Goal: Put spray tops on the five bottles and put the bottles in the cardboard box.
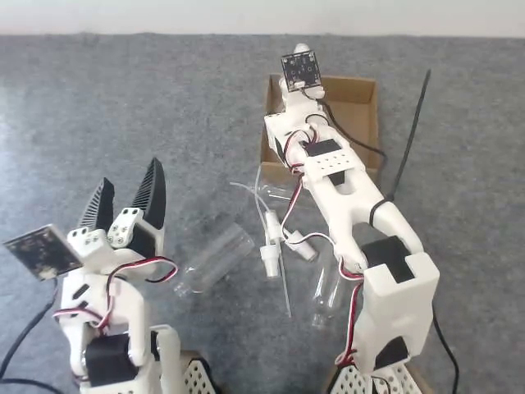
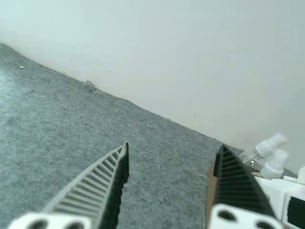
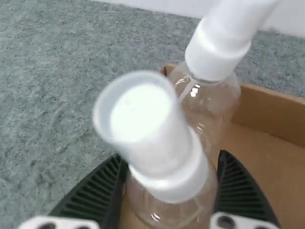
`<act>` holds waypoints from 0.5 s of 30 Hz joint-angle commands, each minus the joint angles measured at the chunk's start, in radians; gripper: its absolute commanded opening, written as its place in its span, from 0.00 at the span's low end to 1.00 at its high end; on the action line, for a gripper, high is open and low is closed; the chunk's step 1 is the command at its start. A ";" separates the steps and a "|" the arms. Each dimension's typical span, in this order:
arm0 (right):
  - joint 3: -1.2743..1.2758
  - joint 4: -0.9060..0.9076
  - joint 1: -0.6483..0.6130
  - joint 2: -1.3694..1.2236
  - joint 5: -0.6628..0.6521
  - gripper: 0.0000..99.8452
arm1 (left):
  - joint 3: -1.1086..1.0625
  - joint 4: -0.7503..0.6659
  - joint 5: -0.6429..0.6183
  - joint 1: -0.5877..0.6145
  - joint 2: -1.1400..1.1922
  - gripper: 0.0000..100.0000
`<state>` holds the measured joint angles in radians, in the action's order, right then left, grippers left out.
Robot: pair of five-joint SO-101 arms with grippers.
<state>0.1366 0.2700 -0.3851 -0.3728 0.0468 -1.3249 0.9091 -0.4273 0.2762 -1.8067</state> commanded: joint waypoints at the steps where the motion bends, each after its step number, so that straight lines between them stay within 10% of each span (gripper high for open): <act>1: -0.029 0.004 0.008 0.018 -0.012 0.23 | 0.058 -0.040 -0.012 0.000 -0.005 0.27; 15: -0.029 0.065 0.005 0.068 -0.009 0.23 | 0.056 -0.043 -0.012 0.000 -0.003 0.27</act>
<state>0.1366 0.3191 -0.3851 -0.3728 0.0468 -1.3249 0.9091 -0.4273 0.2762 -1.8067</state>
